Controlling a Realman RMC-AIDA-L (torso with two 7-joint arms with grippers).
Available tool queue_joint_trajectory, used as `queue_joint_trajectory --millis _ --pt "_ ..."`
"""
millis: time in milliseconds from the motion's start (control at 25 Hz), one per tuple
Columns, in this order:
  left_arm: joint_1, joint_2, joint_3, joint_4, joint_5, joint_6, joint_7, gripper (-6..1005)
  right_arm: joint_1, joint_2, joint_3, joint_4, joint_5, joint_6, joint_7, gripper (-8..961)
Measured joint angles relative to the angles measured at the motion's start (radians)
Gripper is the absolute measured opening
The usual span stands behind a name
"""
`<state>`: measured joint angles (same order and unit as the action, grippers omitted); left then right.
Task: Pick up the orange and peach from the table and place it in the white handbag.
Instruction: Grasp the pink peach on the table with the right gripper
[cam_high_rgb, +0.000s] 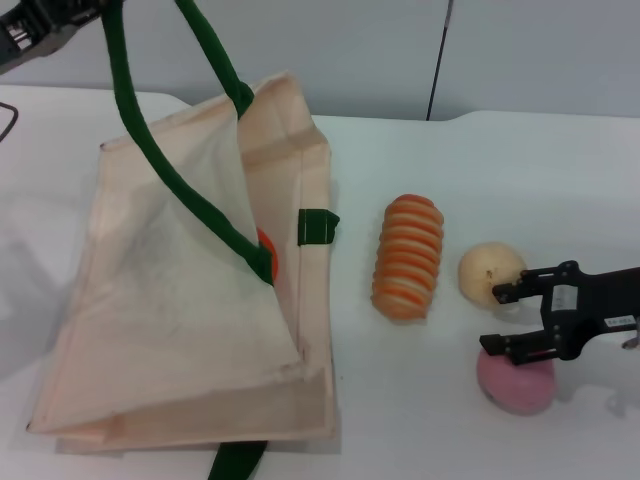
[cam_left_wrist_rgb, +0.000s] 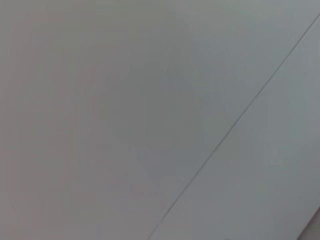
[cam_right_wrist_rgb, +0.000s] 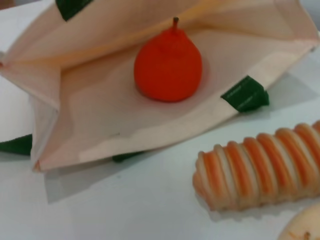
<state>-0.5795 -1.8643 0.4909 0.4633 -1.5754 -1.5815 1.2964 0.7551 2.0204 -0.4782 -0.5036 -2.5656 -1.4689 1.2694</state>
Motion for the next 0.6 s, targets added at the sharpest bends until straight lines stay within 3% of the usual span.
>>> queue_joint_trajectory --millis 240,600 --pt "0.003 0.001 -0.008 0.0 0.0 0.0 -0.001 150 -0.003 0.0 0.0 -0.015 -0.06 0.007 0.044 766" --pt "0.006 0.002 -0.008 0.0 0.0 0.0 -0.002 151 -0.004 -0.002 0.001 -0.038 -0.124 -0.093 0.087 766"
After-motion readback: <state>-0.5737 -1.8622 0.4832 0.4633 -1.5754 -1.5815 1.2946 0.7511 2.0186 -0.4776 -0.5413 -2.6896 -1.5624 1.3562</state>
